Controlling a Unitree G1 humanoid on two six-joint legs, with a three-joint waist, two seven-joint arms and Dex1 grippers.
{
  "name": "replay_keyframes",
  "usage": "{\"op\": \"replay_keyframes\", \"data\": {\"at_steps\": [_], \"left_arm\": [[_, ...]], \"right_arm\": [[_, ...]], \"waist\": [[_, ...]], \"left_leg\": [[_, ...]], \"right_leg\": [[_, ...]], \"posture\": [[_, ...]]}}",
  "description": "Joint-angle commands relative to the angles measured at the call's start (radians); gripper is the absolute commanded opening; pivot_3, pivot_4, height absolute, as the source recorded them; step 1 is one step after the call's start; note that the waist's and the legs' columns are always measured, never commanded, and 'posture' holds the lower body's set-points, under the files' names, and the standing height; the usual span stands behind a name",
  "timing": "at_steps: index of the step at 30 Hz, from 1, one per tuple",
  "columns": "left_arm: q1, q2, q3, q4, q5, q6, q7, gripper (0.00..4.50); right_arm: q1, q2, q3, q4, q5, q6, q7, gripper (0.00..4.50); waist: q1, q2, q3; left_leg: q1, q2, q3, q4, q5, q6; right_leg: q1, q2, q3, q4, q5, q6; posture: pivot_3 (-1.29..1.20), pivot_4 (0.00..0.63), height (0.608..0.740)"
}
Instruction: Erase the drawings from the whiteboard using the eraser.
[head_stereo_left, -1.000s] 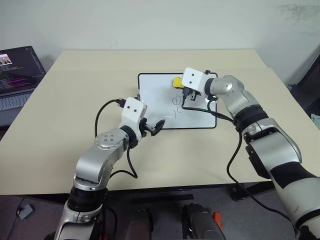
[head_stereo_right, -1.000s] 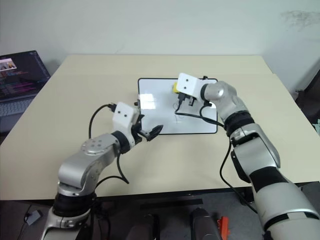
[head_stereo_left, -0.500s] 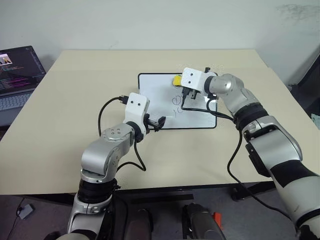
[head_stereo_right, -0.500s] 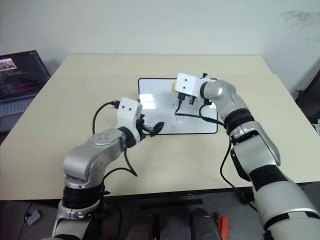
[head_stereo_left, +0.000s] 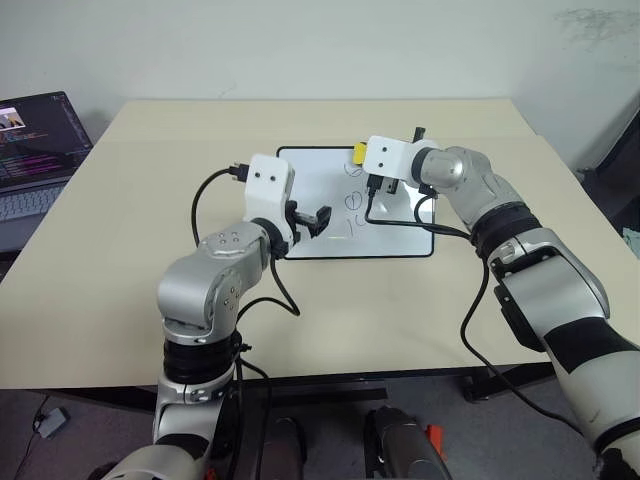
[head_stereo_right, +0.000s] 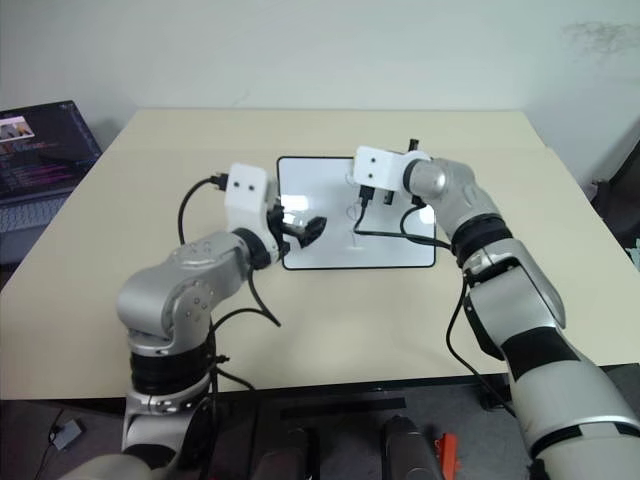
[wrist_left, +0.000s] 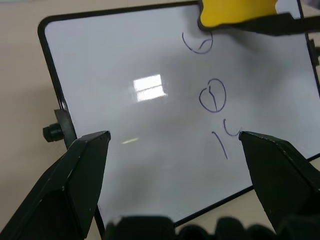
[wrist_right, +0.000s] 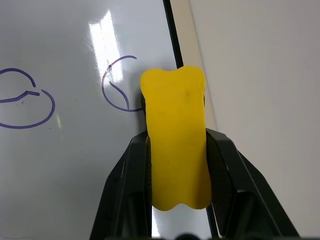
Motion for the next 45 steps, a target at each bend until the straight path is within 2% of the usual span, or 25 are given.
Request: {"op": "replay_keyframes", "data": {"at_steps": [1, 11, 25, 32, 36, 39, 45], "left_arm": [[-0.035, -0.009, 0.029, -0.033, -0.010, 0.027, 0.009, 4.50], [-0.042, -0.001, 0.040, -0.027, -0.004, 0.083, 0.016, 4.50], [-0.035, 0.008, 0.038, -0.010, 0.001, 0.068, 0.010, 4.50], [-0.029, 0.006, 0.037, -0.011, 0.002, 0.073, 0.013, 4.50], [-0.040, 0.006, 0.041, -0.007, 0.003, 0.074, 0.015, 4.50], [-0.064, 0.008, 0.058, 0.007, 0.009, 0.066, 0.023, 4.50], [-0.105, 0.034, 0.085, 0.036, 0.007, 0.064, 0.012, 4.50]], "right_arm": [[0.019, -0.010, 0.030, -0.018, -0.032, -0.012, 0.023, 1.12], [0.085, -0.021, 0.042, -0.089, -0.026, -0.008, 0.099, 1.11], [-0.003, -0.009, 0.025, -0.021, -0.036, 0.000, -0.055, 1.11], [0.070, -0.025, 0.036, -0.039, -0.009, 0.015, 0.117, 1.10], [0.122, -0.038, 0.041, -0.071, -0.004, 0.031, 0.189, 1.10], [0.128, -0.044, 0.034, -0.084, -0.003, 0.041, 0.181, 1.10], [0.073, -0.043, 0.013, -0.059, -0.001, 0.054, 0.105, 1.10]], "waist": [[-0.001, 0.000, 0.000], [-0.004, 0.000, 0.000], [-0.002, 0.000, 0.000], [-0.002, -0.001, 0.000], [-0.003, -0.001, -0.001], [-0.007, -0.001, -0.001], [-0.012, -0.001, -0.001]], "left_leg": [[0.000, 0.000, 0.000, 0.000, 0.000, 0.000], [0.002, 0.000, 0.000, 0.001, 0.000, 0.000], [0.002, 0.000, -0.001, 0.000, 0.001, -0.001], [0.002, 0.000, -0.001, 0.000, 0.001, -0.001], [0.007, 0.000, -0.002, 0.001, 0.001, -0.001], [0.015, -0.001, -0.002, 0.001, 0.001, -0.001], [0.016, -0.002, -0.004, 0.001, 0.001, -0.001]], "right_leg": [[0.000, 0.000, 0.000, 0.000, 0.000, 0.000], [0.002, 0.000, 0.000, 0.000, 0.001, 0.000], [0.001, 0.000, 0.000, 0.000, 0.001, 0.000], [0.002, 0.000, 0.000, 0.000, 0.002, 0.000], [0.008, 0.000, -0.001, -0.001, 0.001, 0.000], [0.015, 0.000, 0.000, -0.002, -0.002, -0.006], [0.015, 0.000, 0.000, -0.002, -0.003, -0.007]], "posture": [[0.00, 0.150, 0.740], [0.00, 0.150, 0.740], [0.00, 0.150, 0.740], [0.00, 0.150, 0.740], [0.00, 0.150, 0.740], [0.00, 0.150, 0.740], [0.00, 0.150, 0.740]]}}
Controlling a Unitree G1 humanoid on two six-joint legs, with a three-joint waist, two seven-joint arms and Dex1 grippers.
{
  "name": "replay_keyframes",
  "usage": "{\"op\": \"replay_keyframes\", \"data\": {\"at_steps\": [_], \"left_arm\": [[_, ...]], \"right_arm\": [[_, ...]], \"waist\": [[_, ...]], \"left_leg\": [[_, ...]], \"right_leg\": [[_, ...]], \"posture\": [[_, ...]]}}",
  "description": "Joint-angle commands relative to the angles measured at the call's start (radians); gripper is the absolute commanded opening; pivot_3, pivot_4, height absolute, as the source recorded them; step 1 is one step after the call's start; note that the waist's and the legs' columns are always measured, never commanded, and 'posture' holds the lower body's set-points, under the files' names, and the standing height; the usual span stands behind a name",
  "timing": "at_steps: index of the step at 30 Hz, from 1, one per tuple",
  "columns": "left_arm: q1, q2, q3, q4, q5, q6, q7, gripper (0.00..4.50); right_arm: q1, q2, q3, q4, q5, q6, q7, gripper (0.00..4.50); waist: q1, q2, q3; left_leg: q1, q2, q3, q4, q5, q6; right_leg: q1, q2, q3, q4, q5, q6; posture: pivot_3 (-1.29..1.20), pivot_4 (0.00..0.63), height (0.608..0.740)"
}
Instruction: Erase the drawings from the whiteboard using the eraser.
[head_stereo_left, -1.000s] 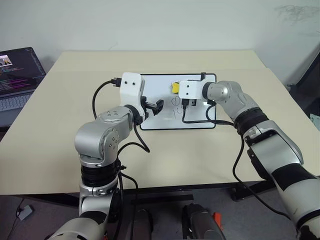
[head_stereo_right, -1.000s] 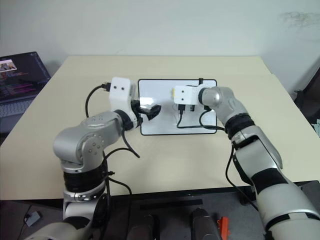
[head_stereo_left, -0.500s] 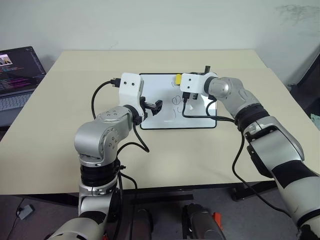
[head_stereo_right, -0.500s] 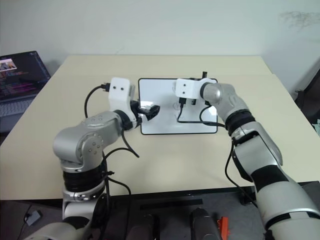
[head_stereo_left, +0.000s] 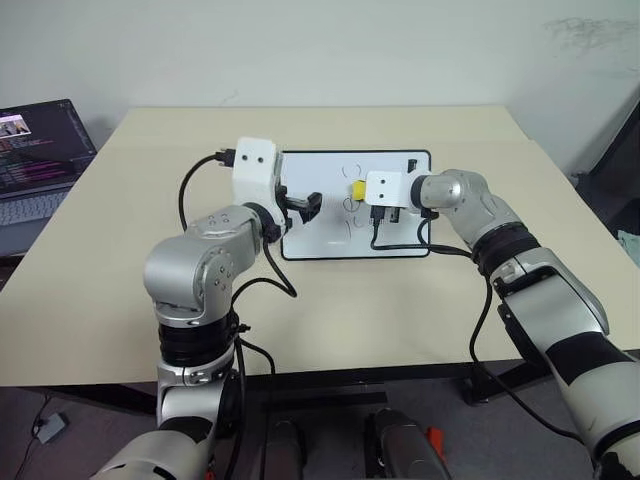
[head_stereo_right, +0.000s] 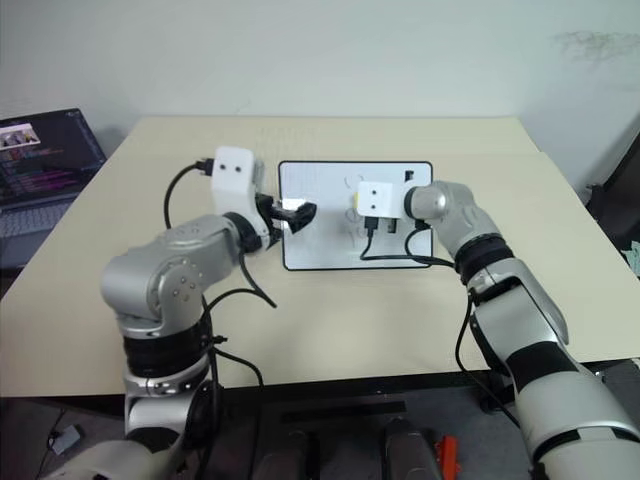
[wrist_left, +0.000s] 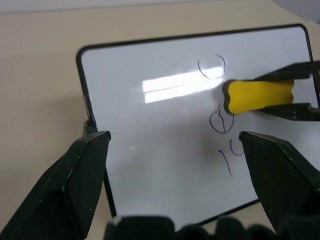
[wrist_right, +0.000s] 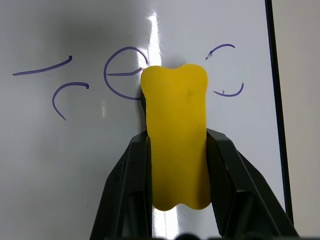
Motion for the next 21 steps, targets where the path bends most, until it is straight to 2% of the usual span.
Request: {"op": "replay_keyframes", "data": {"at_steps": [1, 15, 21], "left_arm": [[-0.025, 0.017, 0.019, -0.004, 0.002, -0.019, -0.005, 4.50], [-0.006, 0.021, 0.002, -0.011, -0.002, -0.022, -0.011, 4.50], [-0.006, 0.023, -0.004, -0.008, -0.003, -0.026, -0.018, 4.50]], "right_arm": [[-0.044, -0.020, -0.017, 0.037, -0.015, 0.036, -0.053, 1.10], [-0.101, -0.013, -0.023, 0.070, -0.018, 0.037, -0.166, 1.10], [-0.109, -0.011, -0.024, 0.065, -0.015, 0.035, -0.171, 1.10]], "waist": [[-0.001, 0.000, 0.000], [-0.008, 0.000, 0.000], [-0.011, 0.000, 0.000]], "left_leg": [[0.000, 0.000, 0.000, 0.000, 0.000, 0.000], [-0.002, 0.000, -0.002, -0.004, -0.001, -0.001], [-0.002, 0.000, -0.002, -0.003, -0.001, -0.001]], "right_leg": [[0.000, 0.000, 0.000, 0.000, 0.000, 0.000], [-0.003, 0.000, -0.001, -0.001, 0.001, 0.003], [-0.003, 0.000, -0.001, -0.001, -0.001, 0.000]], "posture": [[0.00, 0.150, 0.740], [0.00, 0.150, 0.740], [0.00, 0.150, 0.740]]}}
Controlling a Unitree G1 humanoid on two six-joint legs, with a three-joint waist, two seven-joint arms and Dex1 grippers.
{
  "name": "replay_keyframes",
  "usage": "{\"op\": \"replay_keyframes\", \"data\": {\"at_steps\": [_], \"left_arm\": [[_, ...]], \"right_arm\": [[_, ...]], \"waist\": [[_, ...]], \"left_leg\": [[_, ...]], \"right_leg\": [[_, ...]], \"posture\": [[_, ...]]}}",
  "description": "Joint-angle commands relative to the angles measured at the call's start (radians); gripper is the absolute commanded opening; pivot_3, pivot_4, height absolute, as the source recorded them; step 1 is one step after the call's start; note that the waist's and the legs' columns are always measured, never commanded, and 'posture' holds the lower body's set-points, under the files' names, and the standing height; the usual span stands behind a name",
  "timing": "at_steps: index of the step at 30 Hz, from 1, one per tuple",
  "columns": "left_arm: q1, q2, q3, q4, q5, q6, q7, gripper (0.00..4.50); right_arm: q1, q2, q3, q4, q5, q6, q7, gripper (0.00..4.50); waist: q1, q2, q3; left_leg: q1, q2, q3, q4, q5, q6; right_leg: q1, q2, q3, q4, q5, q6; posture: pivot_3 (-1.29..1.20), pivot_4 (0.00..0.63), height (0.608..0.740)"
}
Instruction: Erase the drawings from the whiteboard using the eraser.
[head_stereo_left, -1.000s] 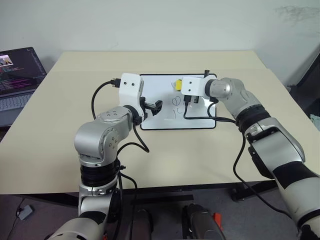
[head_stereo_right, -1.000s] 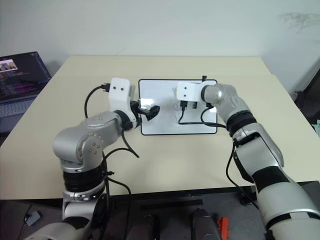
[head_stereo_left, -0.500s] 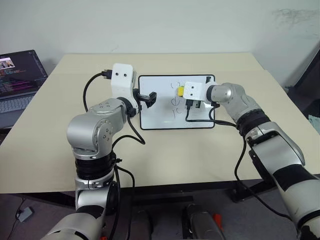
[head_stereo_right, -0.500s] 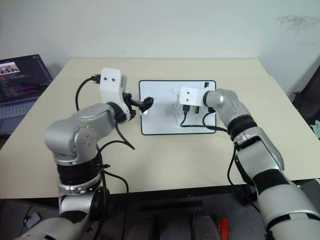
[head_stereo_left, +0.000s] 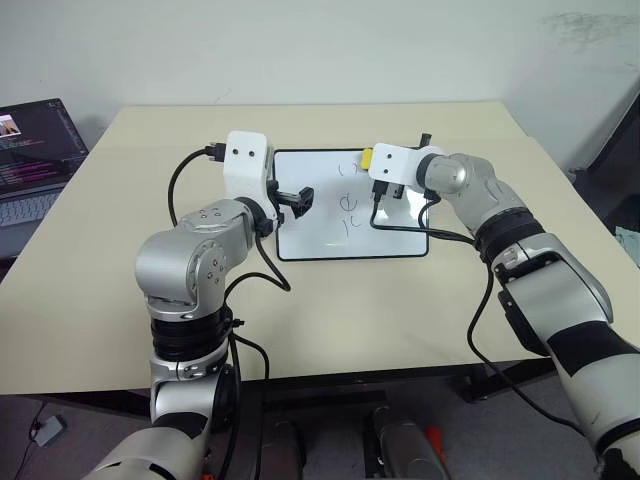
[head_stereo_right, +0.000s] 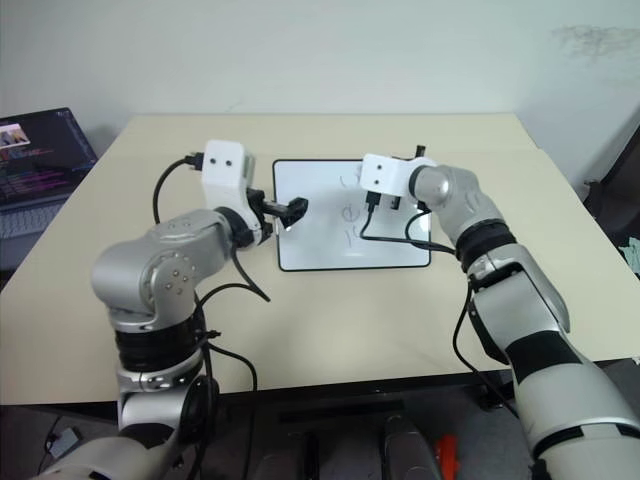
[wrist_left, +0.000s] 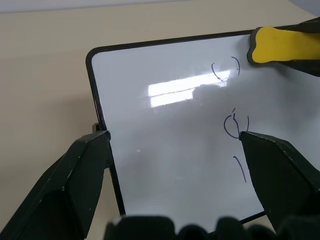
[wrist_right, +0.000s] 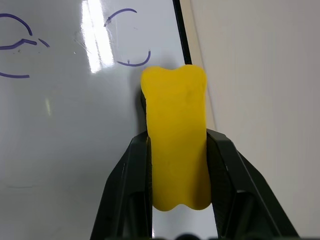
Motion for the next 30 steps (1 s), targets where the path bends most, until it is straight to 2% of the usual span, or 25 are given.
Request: {"op": "replay_keyframes", "data": {"at_steps": [1, 19, 30], "left_arm": [[-0.010, 0.008, -0.008, -0.023, -0.002, -0.026, -0.010, 4.50], [0.012, 0.005, -0.022, -0.030, 0.001, -0.041, -0.015, 4.50], [0.011, 0.009, -0.026, -0.029, -0.001, -0.043, -0.021, 4.50]], "right_arm": [[-0.032, -0.010, -0.011, -0.013, -0.005, 0.008, 0.002, 1.10], [0.051, 0.090, 0.018, -0.106, -0.003, 0.057, 0.093, 1.10], [-0.035, 0.027, -0.013, -0.023, -0.002, 0.103, 0.053, 1.10]], "waist": [[0.000, 0.000, 0.000], [-0.003, 0.000, 0.000], [0.001, 0.000, 0.000]], "left_leg": [[0.000, 0.000, 0.000, 0.000, 0.000, 0.000], [0.000, 0.001, -0.001, 0.000, 0.000, 0.000], [0.000, 0.000, -0.001, 0.000, 0.000, 0.000]], "right_leg": [[0.000, 0.000, 0.000, 0.000, 0.000, 0.000], [0.000, 0.001, 0.000, 0.000, 0.000, 0.000], [0.000, 0.001, 0.000, 0.000, 0.000, 0.000]], "posture": [[0.00, 0.150, 0.740], [0.00, 0.150, 0.740], [0.00, 0.150, 0.740]]}}
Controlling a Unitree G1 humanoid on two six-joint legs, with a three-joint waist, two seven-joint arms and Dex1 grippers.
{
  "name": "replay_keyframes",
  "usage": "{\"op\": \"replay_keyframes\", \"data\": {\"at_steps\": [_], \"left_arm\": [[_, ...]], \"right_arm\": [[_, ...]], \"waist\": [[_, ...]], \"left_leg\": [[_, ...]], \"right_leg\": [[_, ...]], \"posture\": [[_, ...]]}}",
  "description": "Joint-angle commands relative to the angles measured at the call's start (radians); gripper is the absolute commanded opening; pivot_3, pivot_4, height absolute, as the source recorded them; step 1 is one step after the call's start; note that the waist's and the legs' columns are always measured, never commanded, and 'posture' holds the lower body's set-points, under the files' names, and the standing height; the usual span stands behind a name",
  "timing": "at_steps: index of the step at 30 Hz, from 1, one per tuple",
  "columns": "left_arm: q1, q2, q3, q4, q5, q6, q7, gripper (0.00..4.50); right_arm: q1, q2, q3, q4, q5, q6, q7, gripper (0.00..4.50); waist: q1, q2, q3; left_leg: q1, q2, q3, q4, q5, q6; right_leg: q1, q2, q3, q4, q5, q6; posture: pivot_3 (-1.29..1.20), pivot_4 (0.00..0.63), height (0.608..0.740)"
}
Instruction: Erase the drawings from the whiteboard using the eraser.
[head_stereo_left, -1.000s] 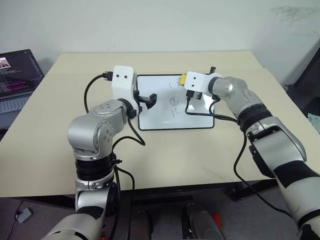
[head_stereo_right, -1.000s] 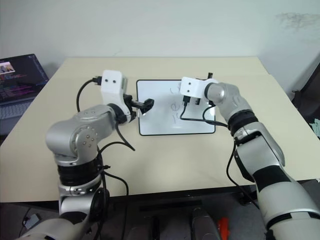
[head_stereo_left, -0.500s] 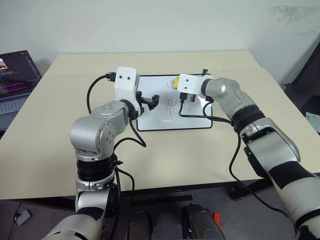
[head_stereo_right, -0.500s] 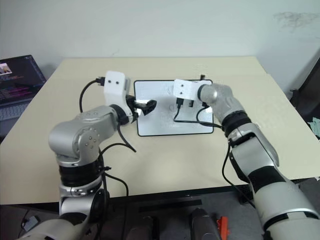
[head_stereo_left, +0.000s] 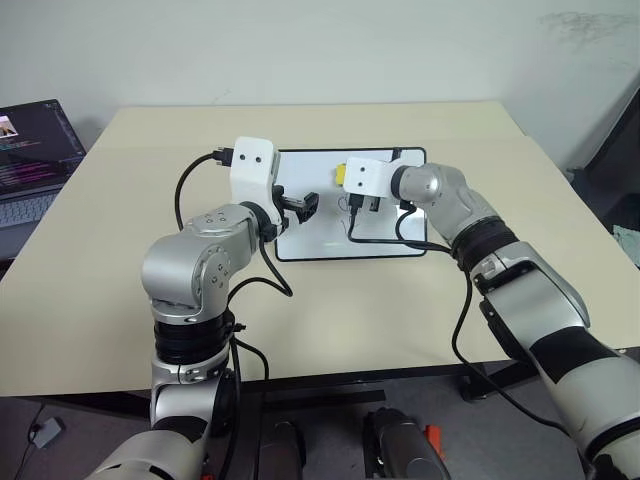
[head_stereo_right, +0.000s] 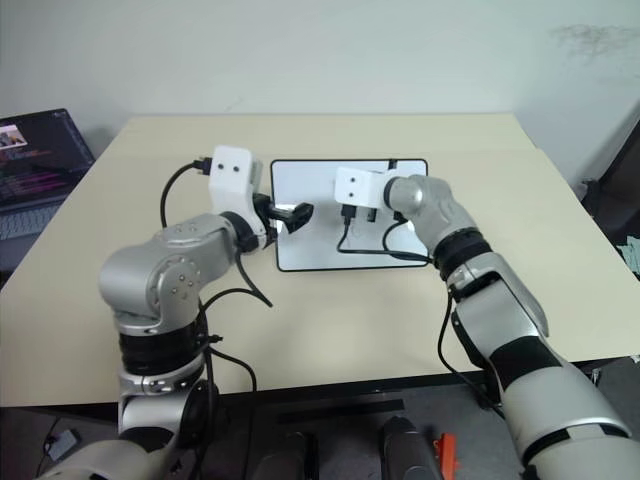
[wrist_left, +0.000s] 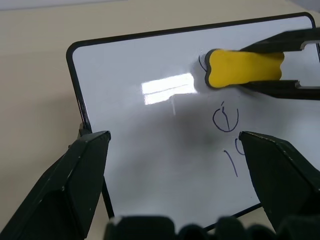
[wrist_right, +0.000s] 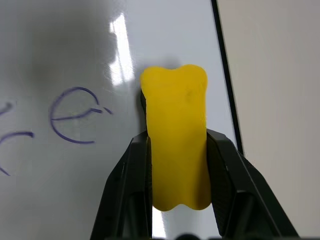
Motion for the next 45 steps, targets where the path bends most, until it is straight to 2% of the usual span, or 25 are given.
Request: {"op": "replay_keyframes", "data": {"at_steps": [1, 8, 16, 26, 30, 45], "left_arm": [[-0.010, 0.008, -0.001, -0.028, -0.001, -0.024, -0.006, 4.50], [-0.008, 0.008, -0.003, -0.030, -0.002, -0.024, -0.009, 4.50], [-0.008, 0.008, -0.006, -0.028, -0.001, -0.026, -0.008, 4.50], [-0.003, 0.002, -0.011, -0.033, -0.004, -0.026, -0.009, 4.50], [-0.001, 0.003, -0.010, -0.037, -0.005, -0.024, -0.009, 4.50], [-0.003, 0.003, -0.019, -0.026, -0.003, -0.033, -0.021, 4.50]], "right_arm": [[-0.043, -0.042, -0.023, 0.036, -0.004, 0.035, -0.005, 1.10], [-0.060, -0.048, -0.025, 0.054, 0.002, 0.035, 0.013, 1.10], [-0.013, 0.049, -0.040, -0.045, 0.052, 0.067, 0.092, 1.10], [-0.017, 0.128, -0.047, -0.082, 0.061, 0.132, 0.096, 1.10], [-0.022, 0.116, -0.044, -0.070, 0.051, 0.128, 0.086, 1.10], [-0.037, -0.062, -0.025, 0.032, 0.018, 0.094, 0.057, 1.10]], "waist": [[0.002, 0.000, 0.000], [0.001, 0.000, 0.000], [-0.008, 0.000, 0.000], [0.000, 0.000, 0.000], [0.000, 0.000, 0.000], [0.014, 0.000, 0.000]], "left_leg": [[0.000, 0.000, 0.000, 0.000, 0.000, 0.000], [-0.001, 0.000, 0.000, 0.000, 0.000, 0.000], [-0.001, 0.000, 0.000, -0.001, 0.000, 0.000], [-0.009, 0.001, -0.001, -0.001, 0.000, 0.000], [-0.013, 0.001, -0.001, -0.001, 0.000, 0.000], [-0.013, 0.000, -0.001, 0.000, 0.000, 0.000]], "right_leg": [[0.000, 0.000, 0.000, 0.000, 0.000, 0.000], [-0.001, 0.000, 0.000, -0.001, 0.000, 0.000], [-0.001, 0.000, 0.000, 0.000, 0.000, 0.000], [-0.008, 0.001, -0.001, 0.000, 0.003, 0.004], [-0.013, 0.001, -0.001, 0.001, 0.003, 0.005], [-0.012, 0.000, -0.001, 0.001, 0.002, 0.003]], "posture": [[0.00, 0.150, 0.740], [0.00, 0.150, 0.740], [0.00, 0.150, 0.740], [0.00, 0.150, 0.740], [0.00, 0.150, 0.740], [0.00, 0.150, 0.740]]}}
